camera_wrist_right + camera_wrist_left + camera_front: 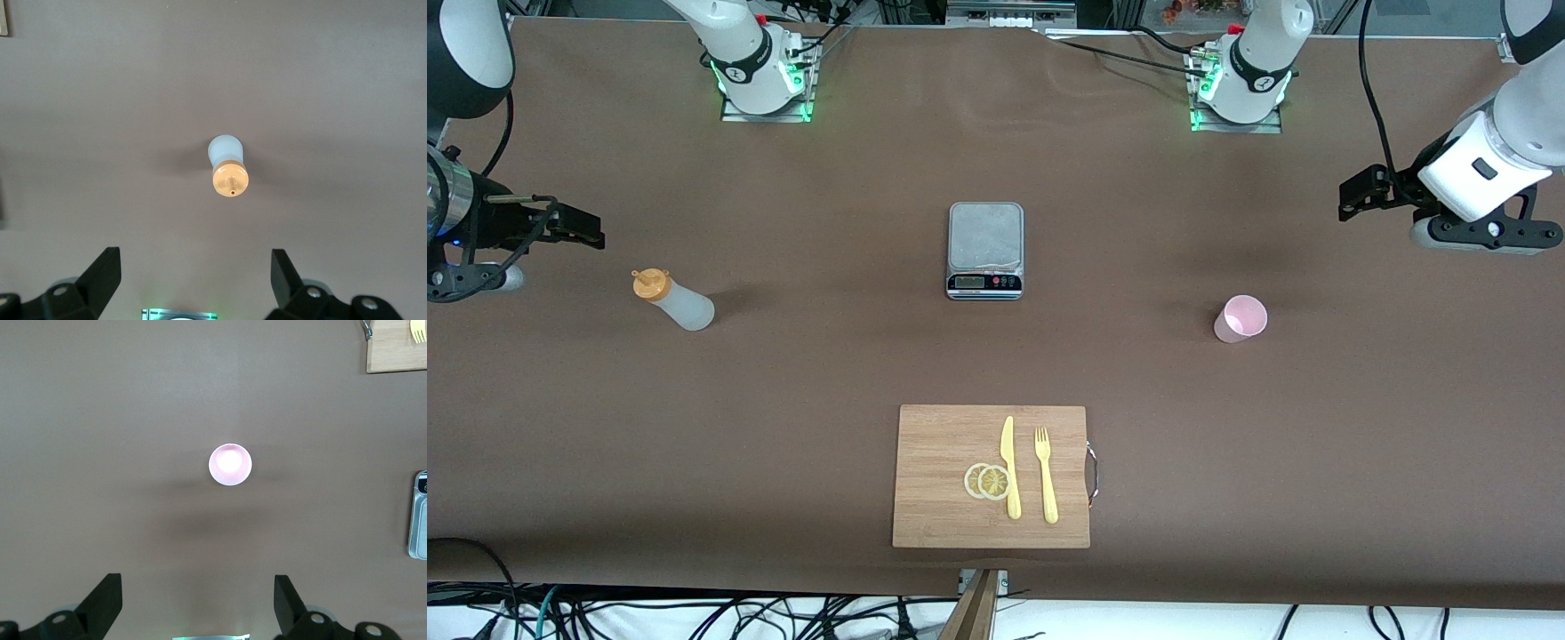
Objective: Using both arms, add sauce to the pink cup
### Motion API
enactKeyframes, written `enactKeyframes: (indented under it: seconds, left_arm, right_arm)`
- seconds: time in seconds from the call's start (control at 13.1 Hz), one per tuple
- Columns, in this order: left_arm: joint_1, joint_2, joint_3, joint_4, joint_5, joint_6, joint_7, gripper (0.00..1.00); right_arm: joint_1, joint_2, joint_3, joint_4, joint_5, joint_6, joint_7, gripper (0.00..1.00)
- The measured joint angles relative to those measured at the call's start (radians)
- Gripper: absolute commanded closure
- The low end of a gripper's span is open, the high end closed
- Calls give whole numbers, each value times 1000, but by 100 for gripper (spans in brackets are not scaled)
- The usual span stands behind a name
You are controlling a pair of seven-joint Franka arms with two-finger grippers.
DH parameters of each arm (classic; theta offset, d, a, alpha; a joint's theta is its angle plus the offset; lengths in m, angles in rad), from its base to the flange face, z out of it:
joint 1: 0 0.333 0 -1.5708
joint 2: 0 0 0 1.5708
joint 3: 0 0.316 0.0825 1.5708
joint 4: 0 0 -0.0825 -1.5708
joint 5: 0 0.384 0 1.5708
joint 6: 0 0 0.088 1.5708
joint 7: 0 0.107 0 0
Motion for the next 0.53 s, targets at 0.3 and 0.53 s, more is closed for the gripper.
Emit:
enactKeyframes:
  seconds: [0.3, 0.53]
  left_arm:
    - [0, 0, 0, 0, 0, -1, 3, 0]
    - [0, 0, -6, 0, 0, -7, 5, 0]
  right_arm:
    - [0, 0, 0, 0, 0, 0, 0, 1]
    - [0, 0, 0, 0, 0, 0, 0, 1]
